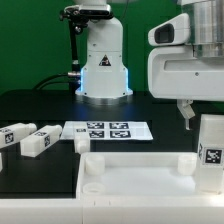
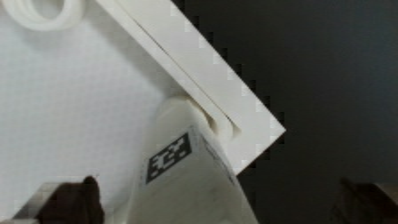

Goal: Assemble desk

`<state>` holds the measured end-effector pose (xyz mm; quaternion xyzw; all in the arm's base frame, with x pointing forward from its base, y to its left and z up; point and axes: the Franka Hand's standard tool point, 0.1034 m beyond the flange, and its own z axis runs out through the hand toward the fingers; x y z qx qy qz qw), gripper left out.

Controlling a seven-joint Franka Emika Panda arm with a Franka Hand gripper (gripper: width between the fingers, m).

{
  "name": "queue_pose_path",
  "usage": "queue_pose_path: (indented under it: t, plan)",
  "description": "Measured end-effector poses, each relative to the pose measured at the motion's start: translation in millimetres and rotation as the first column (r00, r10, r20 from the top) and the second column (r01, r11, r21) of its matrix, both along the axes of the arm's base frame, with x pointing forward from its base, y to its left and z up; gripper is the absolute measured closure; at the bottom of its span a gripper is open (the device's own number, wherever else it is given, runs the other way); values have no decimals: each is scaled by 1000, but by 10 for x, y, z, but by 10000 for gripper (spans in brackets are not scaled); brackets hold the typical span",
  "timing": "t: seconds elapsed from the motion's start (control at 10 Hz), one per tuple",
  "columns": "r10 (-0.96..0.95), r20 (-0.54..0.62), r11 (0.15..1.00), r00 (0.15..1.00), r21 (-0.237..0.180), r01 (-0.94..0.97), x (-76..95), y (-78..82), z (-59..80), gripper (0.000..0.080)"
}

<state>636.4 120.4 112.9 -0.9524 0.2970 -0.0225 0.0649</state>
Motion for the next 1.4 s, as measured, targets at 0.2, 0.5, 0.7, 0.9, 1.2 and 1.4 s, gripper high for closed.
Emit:
queue_pose_path:
  t: [0.2,0.5,0.7,0.9,1.2,1.4]
  plan:
    - [375,23,925,927,-78,-372,34,-99,-18,150]
    - [314,20,948,949,-69,-312,32,-97,-22,379]
    - [184,13,981,983,-57,-183,31,-107,-24,515]
    - [-49,1,998,999,-37,49,28,-116,-22,515]
    - [-554,-64,831,830,13,556,21,-112,-38,515]
    - [-687,-90,723,721,16,690,17,-99,-38,515]
